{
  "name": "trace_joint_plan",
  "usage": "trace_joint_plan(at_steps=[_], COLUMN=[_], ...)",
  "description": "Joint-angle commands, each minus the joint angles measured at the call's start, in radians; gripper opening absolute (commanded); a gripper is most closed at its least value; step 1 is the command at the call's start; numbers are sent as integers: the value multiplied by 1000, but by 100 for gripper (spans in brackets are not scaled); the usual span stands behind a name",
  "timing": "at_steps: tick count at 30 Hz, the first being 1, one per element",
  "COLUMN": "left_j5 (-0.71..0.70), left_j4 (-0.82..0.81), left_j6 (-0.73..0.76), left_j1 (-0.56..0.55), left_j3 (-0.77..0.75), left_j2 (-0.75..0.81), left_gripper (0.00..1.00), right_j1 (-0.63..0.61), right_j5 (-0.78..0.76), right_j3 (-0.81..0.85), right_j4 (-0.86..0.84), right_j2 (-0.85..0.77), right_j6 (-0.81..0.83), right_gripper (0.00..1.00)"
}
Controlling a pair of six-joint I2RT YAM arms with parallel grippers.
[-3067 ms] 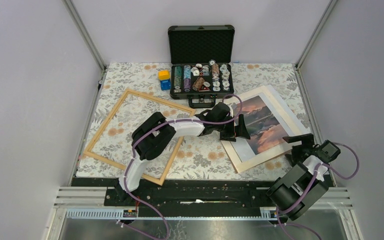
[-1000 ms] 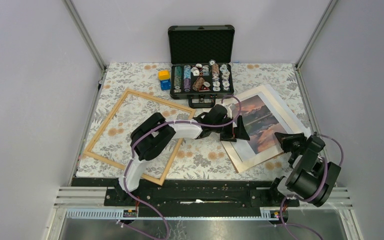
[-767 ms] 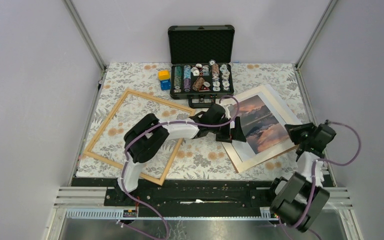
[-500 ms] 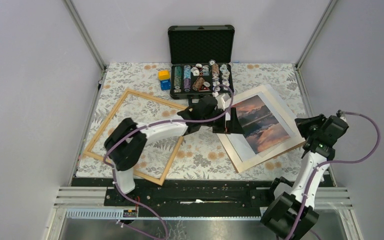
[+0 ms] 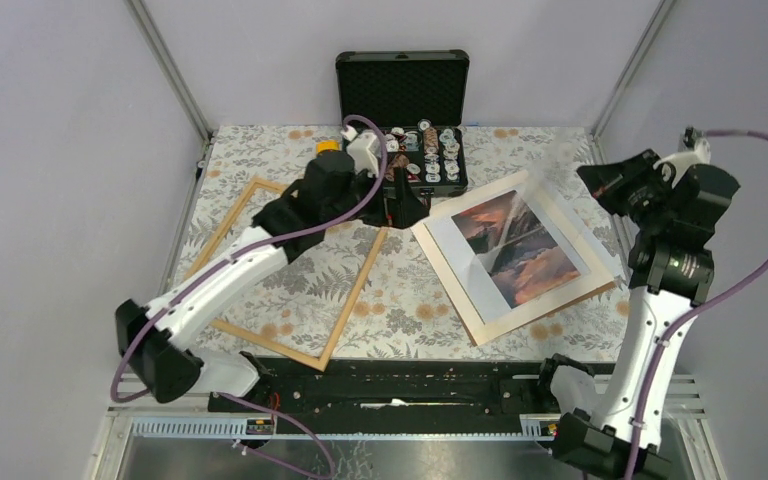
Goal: Put the photo into the frame
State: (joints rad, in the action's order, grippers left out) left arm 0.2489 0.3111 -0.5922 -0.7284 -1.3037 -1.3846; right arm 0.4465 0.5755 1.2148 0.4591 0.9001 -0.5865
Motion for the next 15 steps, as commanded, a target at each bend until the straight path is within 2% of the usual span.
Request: trace_joint_plan(at_steps=[1,4,6,12,15], left_j5=[-251,-366,-422,-542,-574], left_j4=[196,258,289,371,419], left_j6=[160,190,200,230,225], left_j1=[4,5,4,4,5], left_j3=[-104,-154,-189,-285,-322], left_j2=[147,227,271,332,337], left_gripper=[99,99,99,99,99], right_j1=[-103,-172,-261,-740,-926], right_j5=[105,159,146,-79,-141], right_j3=[186,278,311,420,523], right_j4=[22,-58,-127,-216,-271], right_j2=[90,148,188,389,524], right_j6=[-66,-173,-242,-283,-300], right_gripper=[0,0,0,0,0])
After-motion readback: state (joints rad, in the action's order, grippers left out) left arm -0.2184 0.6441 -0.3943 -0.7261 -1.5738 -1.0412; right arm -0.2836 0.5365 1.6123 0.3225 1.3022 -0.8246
